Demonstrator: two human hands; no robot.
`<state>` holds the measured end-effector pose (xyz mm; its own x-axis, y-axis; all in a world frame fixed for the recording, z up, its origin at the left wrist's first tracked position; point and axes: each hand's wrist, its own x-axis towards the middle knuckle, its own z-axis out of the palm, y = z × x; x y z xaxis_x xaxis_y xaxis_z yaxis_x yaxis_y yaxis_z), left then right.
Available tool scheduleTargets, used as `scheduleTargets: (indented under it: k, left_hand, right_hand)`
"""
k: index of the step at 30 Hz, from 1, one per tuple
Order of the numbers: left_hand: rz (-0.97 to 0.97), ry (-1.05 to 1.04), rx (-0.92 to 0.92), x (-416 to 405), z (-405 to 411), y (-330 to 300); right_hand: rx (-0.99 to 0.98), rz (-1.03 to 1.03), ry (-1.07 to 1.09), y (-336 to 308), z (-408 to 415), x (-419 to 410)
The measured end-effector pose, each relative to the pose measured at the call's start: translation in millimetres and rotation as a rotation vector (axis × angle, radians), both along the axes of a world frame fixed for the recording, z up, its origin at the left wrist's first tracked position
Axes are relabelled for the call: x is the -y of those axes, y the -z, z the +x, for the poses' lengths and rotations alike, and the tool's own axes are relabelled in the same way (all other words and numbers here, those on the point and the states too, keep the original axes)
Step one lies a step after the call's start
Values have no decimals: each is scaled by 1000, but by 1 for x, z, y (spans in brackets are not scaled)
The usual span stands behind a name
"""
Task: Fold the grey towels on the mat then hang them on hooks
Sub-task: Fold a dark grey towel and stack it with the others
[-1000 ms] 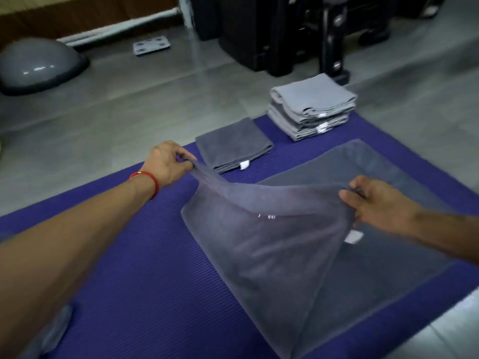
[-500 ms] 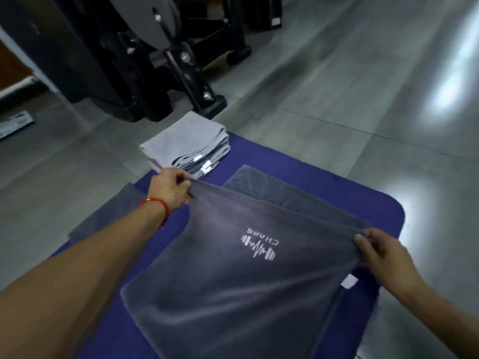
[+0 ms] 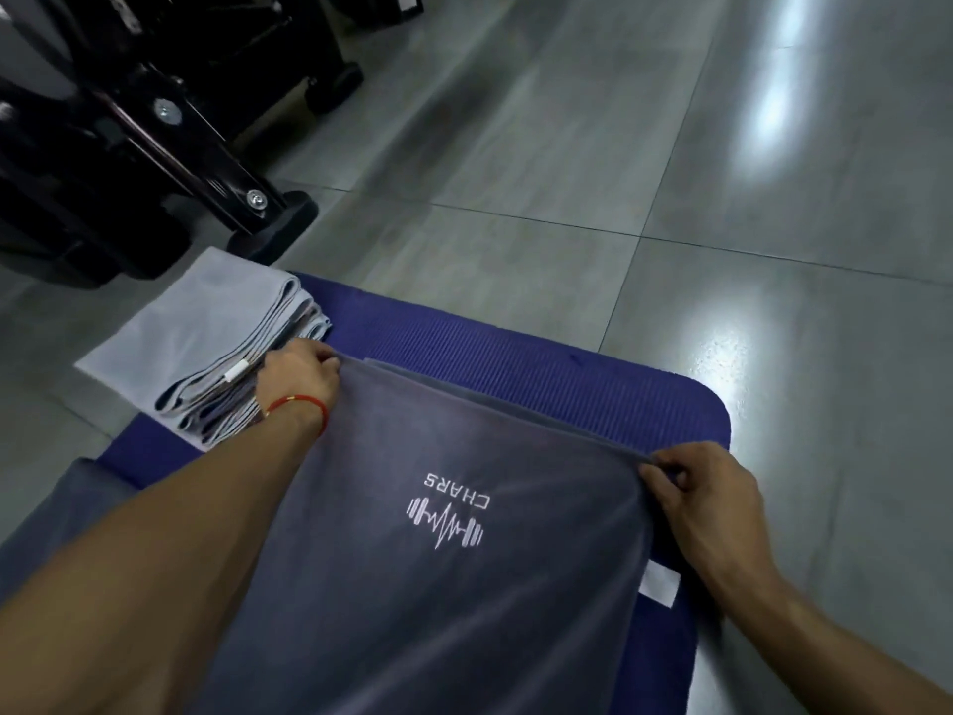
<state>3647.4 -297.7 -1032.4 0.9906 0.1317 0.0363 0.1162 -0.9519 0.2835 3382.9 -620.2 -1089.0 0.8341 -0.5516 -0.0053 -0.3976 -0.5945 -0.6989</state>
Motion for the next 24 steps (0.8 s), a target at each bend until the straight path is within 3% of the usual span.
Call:
scheduleTargets:
  k: [8,16,21,24]
  left_hand:
    - [-74,88,-146,12,28,32]
    - [-147,172,-213,6,31,25]
    - [-223,225,-151,-10,19,-11]
    - [-314,267,-147,-35,4,-47]
  right_hand:
    - [-92,-39,-87,10,0,12]
    - [-212,-85,-124,6,10,11]
    - [-175,124,-120,-11,4,19]
    - [-136,432,-77,-35,1,12]
